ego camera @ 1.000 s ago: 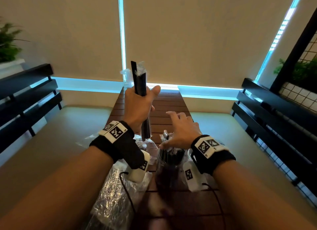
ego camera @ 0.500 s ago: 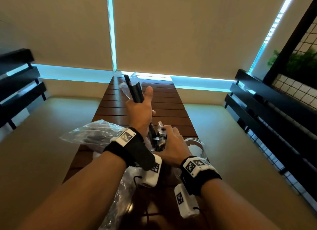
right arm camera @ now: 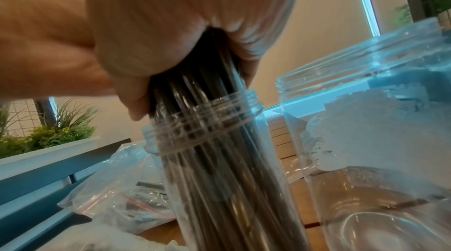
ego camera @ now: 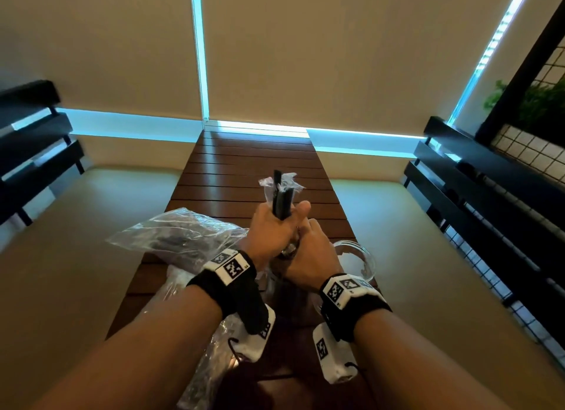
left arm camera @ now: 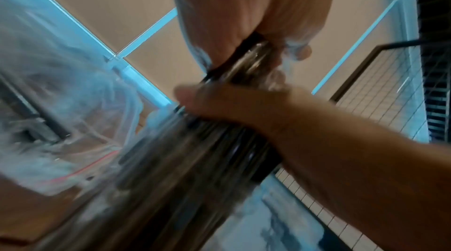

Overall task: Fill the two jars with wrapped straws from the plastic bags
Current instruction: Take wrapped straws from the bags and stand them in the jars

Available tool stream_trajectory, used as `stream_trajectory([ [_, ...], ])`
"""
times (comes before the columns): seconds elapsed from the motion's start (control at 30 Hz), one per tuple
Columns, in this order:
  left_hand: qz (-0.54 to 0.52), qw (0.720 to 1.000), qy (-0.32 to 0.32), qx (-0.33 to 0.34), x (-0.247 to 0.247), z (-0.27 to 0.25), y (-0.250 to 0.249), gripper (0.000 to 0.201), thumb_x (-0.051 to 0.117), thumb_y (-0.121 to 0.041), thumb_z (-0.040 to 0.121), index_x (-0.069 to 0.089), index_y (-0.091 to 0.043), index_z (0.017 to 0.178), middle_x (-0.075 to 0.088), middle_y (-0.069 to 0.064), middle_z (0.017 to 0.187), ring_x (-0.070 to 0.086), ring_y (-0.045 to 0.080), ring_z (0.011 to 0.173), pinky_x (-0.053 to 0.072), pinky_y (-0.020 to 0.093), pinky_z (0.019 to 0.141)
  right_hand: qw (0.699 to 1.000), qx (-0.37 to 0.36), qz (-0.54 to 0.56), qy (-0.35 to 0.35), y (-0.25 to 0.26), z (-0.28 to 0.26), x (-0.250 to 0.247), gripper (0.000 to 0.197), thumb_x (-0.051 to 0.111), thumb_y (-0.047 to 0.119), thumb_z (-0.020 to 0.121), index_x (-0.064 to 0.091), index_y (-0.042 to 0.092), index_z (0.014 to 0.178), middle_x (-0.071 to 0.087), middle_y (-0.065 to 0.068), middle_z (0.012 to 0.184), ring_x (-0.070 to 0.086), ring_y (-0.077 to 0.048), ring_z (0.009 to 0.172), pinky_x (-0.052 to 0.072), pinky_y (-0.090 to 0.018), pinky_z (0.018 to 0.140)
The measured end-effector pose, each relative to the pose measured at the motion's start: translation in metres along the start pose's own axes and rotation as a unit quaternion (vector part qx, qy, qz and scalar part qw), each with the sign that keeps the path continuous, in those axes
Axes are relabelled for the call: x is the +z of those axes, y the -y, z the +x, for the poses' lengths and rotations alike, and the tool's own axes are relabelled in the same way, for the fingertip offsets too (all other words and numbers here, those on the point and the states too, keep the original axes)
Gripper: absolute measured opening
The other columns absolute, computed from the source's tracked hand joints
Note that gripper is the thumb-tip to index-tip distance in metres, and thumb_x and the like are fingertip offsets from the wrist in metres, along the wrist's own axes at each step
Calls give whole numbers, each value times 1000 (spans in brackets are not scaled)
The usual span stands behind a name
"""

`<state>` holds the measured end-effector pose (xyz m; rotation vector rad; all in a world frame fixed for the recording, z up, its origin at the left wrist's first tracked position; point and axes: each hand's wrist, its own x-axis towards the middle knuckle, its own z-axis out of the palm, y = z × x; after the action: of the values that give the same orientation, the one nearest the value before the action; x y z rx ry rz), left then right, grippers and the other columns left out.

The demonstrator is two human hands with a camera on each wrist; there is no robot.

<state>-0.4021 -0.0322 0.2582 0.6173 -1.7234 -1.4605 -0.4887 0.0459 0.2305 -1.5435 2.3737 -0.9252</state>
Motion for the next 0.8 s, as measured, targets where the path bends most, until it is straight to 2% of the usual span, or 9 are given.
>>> stream_trajectory([
  [0.07,32,999,-9,-4,3,-8,12,34,68,-38,90,65,-10,72,62,5,60,62,8,58,51,29,64,1000,-4,5,-9,-3,1,3,67,70,59,61,46,36,119,46,10,102,58,-15,93,57,-39,78],
  [0.17,105,994,-6,-15,3,-14,27,31,66,-43,89,68,-13,98,66,-3,81,62,-11,68,44,8,61,1000,-19,-6,-6,-9,1,8,64,67,57,62,48,40,120,46,10,105,53,-14,97,57,-39,80],
  [0.23,99,995,9,-23,1,-14,31,30,66,-49,87,67,-25,105,66,5,97,66,-3,81,48,8,65,1000,-23,-14,-9,-12,1,10,63,65,57,61,49,39,120,47,10,104,52,-16,96,56,-40,80],
  [0.33,83,996,19,17,-1,-15,24,9,71,-46,85,64,-49,89,53,6,117,60,18,109,51,29,91,999,-17,-19,-20,-15,1,12,57,67,57,62,52,37,114,48,12,103,52,-14,94,56,-38,76],
  [0.47,74,997,21,14,-11,-15,7,59,77,-65,65,51,-43,112,48,-2,129,57,12,114,52,33,95,999,-15,-19,-22,-15,3,18,66,69,60,60,48,40,119,50,13,107,55,-12,96,58,-36,74],
  [0.57,79,994,16,70,-14,-7,-19,89,77,-67,65,35,-41,138,48,-8,139,56,7,117,47,20,89,1000,-17,-10,-19,-13,0,15,78,68,59,59,41,33,127,48,7,113,53,-18,104,55,-40,83],
  [0.67,167,972,16,162,-8,2,-45,74,74,-50,80,34,-44,142,50,-10,138,59,-1,109,47,11,81,999,-21,-4,-34,-12,-5,12,77,73,53,61,45,26,128,48,3,111,52,-22,102,54,-44,83],
  [0.73,267,940,52,205,-6,7,-45,48,67,-33,91,52,-32,136,60,-4,129,61,1,102,51,19,87,999,-20,-8,-37,-12,-7,11,75,76,48,64,44,26,128,48,1,110,53,-24,101,54,-45,80],
  [0.8,351,907,91,216,-7,8,-36,23,59,-26,98,71,-15,115,70,2,113,64,10,97,53,35,90,1000,-8,-9,-26,-11,-6,10,71,76,49,63,43,28,123,46,3,109,53,-23,99,55,-44,79],
])
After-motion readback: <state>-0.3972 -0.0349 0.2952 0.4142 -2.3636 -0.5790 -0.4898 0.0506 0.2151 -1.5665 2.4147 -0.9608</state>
